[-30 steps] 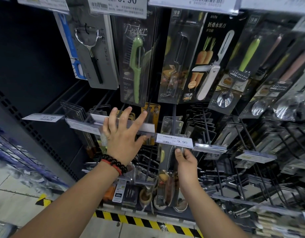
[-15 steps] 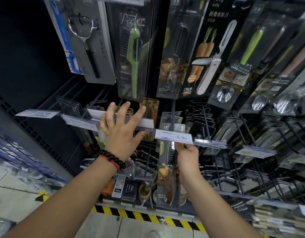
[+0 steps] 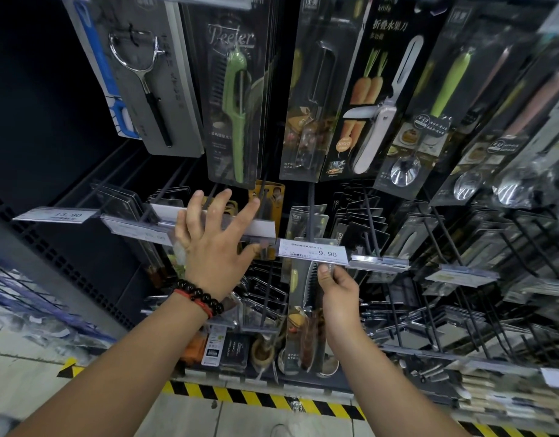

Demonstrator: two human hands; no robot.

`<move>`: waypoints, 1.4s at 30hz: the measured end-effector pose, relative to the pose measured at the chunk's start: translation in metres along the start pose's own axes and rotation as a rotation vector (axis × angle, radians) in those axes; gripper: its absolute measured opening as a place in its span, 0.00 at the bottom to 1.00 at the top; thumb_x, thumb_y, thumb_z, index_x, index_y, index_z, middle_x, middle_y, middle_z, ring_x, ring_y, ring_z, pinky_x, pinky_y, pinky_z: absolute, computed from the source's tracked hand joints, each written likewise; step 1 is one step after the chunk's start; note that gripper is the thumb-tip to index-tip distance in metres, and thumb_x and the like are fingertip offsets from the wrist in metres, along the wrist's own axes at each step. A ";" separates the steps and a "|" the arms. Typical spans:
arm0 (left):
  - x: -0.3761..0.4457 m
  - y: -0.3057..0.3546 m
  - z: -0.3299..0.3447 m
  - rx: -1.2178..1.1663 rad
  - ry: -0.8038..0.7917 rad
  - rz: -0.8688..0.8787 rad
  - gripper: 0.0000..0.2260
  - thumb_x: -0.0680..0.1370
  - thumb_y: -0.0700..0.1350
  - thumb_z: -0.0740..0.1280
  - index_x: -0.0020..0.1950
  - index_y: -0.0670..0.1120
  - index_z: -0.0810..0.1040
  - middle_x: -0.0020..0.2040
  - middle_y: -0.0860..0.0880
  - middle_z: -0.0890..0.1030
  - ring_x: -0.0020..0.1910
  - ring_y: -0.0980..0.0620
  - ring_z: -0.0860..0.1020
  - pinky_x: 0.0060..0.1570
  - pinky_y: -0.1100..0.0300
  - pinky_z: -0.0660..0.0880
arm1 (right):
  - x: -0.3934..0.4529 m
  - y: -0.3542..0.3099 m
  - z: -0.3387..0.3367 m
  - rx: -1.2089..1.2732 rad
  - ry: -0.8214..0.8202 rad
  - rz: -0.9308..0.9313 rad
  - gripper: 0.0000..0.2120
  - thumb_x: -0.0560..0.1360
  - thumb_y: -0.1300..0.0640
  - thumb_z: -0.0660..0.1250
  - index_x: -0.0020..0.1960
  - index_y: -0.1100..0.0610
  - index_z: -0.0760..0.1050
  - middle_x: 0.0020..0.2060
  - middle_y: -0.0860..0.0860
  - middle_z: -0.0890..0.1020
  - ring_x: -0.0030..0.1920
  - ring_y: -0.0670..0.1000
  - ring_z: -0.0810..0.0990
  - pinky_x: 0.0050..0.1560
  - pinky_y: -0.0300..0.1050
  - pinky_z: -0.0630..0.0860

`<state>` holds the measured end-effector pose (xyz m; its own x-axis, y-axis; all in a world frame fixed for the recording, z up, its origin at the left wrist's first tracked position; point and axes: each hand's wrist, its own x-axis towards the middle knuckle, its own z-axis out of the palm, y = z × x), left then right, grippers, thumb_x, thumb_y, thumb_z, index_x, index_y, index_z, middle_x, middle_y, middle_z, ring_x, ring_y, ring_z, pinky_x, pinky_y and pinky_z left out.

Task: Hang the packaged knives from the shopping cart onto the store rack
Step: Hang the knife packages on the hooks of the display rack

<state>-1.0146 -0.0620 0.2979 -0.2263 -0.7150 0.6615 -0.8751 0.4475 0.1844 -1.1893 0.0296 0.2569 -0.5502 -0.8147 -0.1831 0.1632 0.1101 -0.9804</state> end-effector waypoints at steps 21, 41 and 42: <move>0.000 -0.001 0.002 -0.009 0.025 0.008 0.35 0.64 0.58 0.78 0.67 0.60 0.67 0.70 0.49 0.62 0.72 0.39 0.54 0.68 0.38 0.47 | -0.004 0.005 0.003 -0.016 -0.011 -0.034 0.12 0.81 0.60 0.61 0.40 0.61 0.74 0.32 0.48 0.74 0.33 0.42 0.72 0.39 0.31 0.70; 0.000 -0.002 0.004 0.005 0.049 0.021 0.35 0.64 0.59 0.78 0.67 0.60 0.67 0.69 0.49 0.63 0.71 0.39 0.56 0.68 0.40 0.48 | -0.006 -0.003 0.001 0.045 0.022 0.049 0.19 0.79 0.52 0.66 0.41 0.68 0.72 0.36 0.55 0.71 0.38 0.53 0.67 0.45 0.48 0.66; 0.000 -0.002 0.004 0.009 0.052 0.023 0.35 0.64 0.59 0.78 0.67 0.60 0.67 0.69 0.49 0.63 0.71 0.38 0.56 0.68 0.40 0.48 | -0.007 -0.002 0.000 0.032 0.018 0.052 0.17 0.80 0.52 0.65 0.40 0.65 0.75 0.34 0.55 0.72 0.37 0.53 0.69 0.45 0.48 0.68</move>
<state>-1.0142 -0.0654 0.2948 -0.2244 -0.6755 0.7024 -0.8737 0.4587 0.1621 -1.1859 0.0353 0.2600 -0.5548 -0.7979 -0.2355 0.2182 0.1336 -0.9667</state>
